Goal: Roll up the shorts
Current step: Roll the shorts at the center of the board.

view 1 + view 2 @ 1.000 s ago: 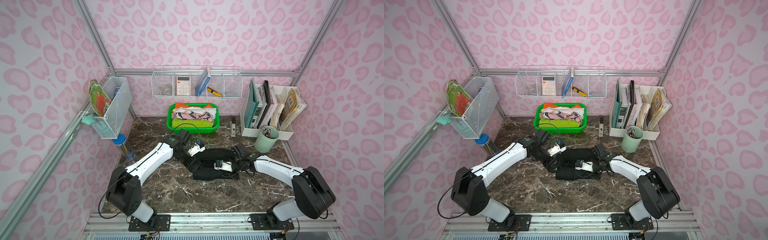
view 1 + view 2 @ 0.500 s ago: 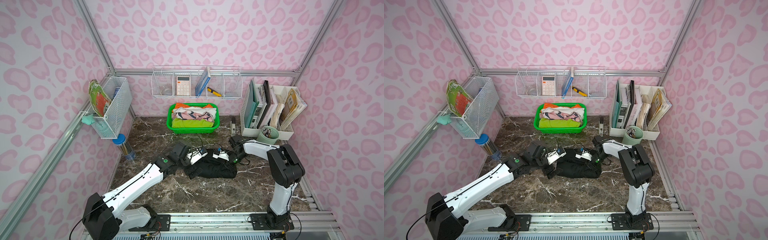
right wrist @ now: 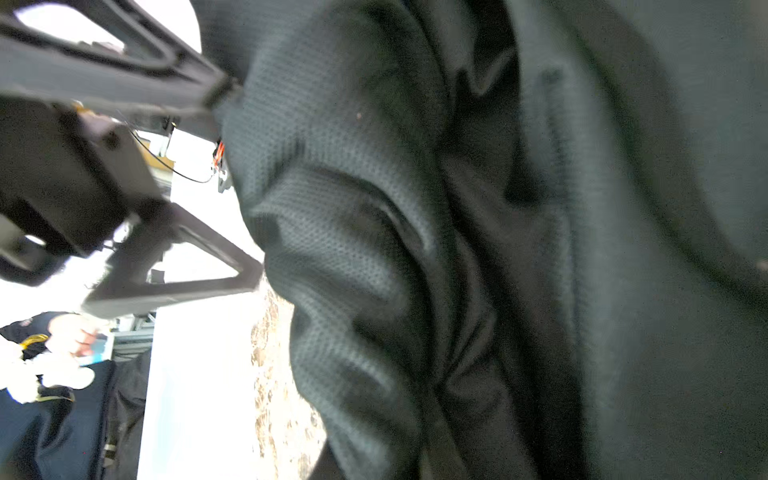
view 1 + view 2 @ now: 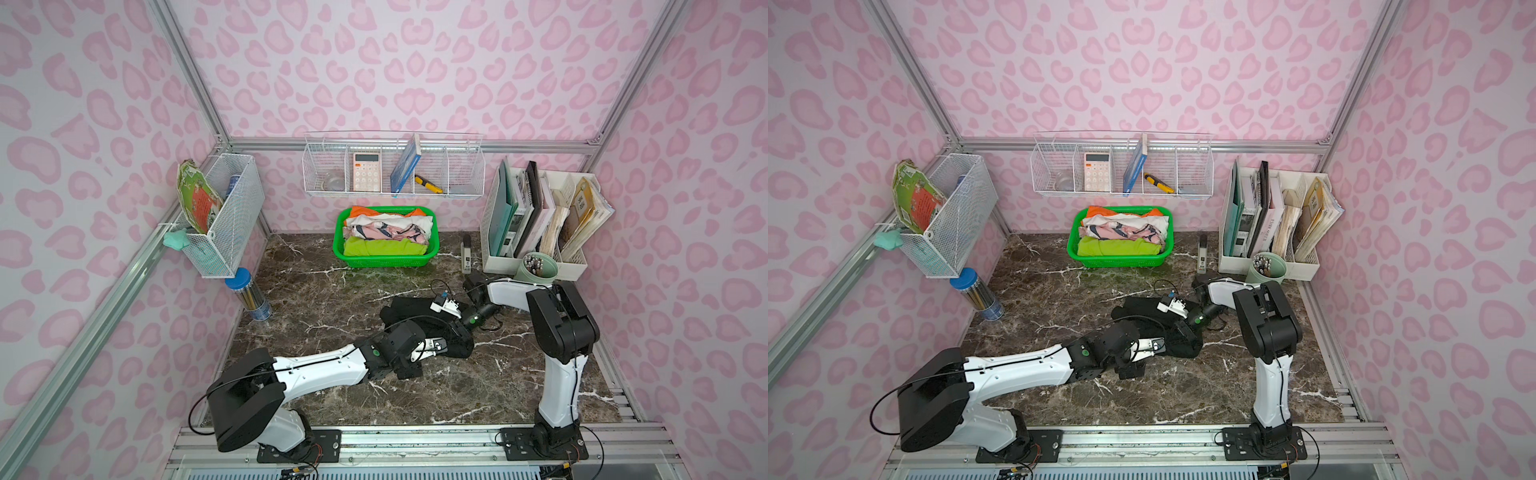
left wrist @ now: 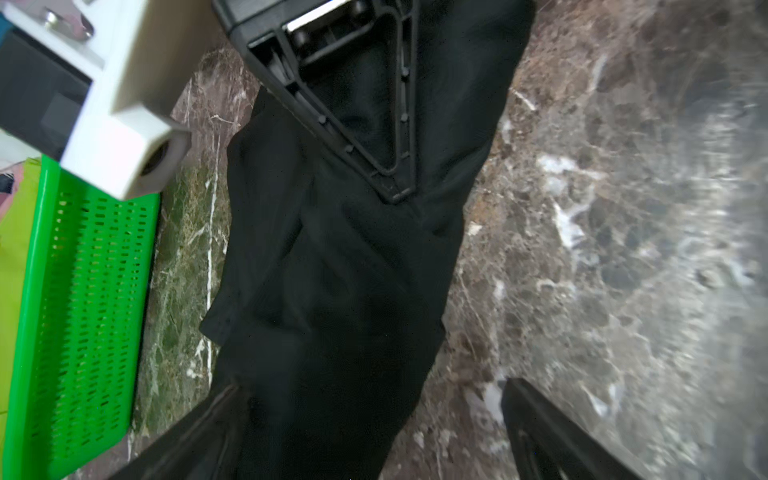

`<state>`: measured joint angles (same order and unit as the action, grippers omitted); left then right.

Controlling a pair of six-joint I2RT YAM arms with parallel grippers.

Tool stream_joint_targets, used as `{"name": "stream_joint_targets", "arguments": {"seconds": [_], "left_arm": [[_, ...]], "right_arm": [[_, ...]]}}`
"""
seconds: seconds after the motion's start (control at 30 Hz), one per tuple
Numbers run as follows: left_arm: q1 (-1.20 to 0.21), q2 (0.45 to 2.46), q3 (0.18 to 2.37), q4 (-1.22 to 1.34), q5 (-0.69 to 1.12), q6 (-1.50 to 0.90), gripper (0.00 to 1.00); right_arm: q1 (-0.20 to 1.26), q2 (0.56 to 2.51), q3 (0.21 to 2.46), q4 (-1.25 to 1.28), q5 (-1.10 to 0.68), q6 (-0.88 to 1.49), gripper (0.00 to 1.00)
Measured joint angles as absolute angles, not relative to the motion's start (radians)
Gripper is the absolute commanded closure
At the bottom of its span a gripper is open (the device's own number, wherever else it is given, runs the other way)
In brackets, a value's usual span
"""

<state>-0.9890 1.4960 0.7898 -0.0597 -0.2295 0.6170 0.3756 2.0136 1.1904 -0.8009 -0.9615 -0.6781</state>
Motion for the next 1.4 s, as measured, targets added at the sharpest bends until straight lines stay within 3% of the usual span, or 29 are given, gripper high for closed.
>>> {"name": "stream_joint_targets", "arguments": {"seconds": [0.17, 0.33, 0.4, 0.47, 0.53, 0.57, 0.67, 0.8, 0.83, 0.87, 1.2, 1.4], "left_arm": [[-0.991, 1.618, 0.831, 0.007, -0.256, 0.671, 0.01], [-0.977, 1.693, 0.844, 0.039, -0.274, 0.685, 0.15], [-0.966, 1.71, 0.848, 0.051, -0.273, 0.683, 0.34], [-0.954, 1.717, 0.849, 0.053, -0.251, 0.683, 0.6], [-0.948, 1.717, 0.849, 0.051, -0.244, 0.679, 0.75], [-0.944, 1.717, 0.85, 0.046, -0.239, 0.678, 0.82], [-0.934, 1.722, 0.869, 0.022, -0.222, 0.659, 1.0], [-0.928, 1.728, 0.884, 0.001, -0.208, 0.643, 1.0], [-0.926, 1.728, 0.886, -0.002, -0.204, 0.636, 1.0], [-0.925, 1.728, 0.889, -0.006, -0.204, 0.631, 1.0], [-0.914, 1.734, 0.926, -0.067, -0.186, 0.598, 1.0], [-0.888, 1.744, 1.04, -0.265, -0.105, 0.555, 1.0]], "right_arm": [[0.374, 2.01, 1.19, -0.802, -0.964, -0.678, 1.0], [0.374, 1.999, 1.185, -0.801, -0.954, -0.685, 1.0], [0.374, 1.996, 1.181, -0.8, -0.953, -0.685, 1.0], [0.374, 1.989, 1.177, -0.793, -0.953, -0.685, 1.0], [0.374, 1.982, 1.173, -0.782, -0.952, -0.684, 1.0], [0.374, 1.977, 1.169, -0.778, -0.952, -0.681, 0.97], [0.374, 1.962, 1.153, -0.75, -0.941, -0.661, 0.78], [0.369, 1.897, 1.09, -0.665, -0.897, -0.618, 0.45], [0.361, 1.874, 1.074, -0.643, -0.876, -0.599, 0.11], [0.349, 1.852, 1.061, -0.617, -0.86, -0.575, 0.01], [0.204, 1.661, 0.976, -0.418, -0.673, -0.39, 0.0], [0.16, 1.455, 0.845, -0.267, -0.538, -0.333, 0.0]]}}
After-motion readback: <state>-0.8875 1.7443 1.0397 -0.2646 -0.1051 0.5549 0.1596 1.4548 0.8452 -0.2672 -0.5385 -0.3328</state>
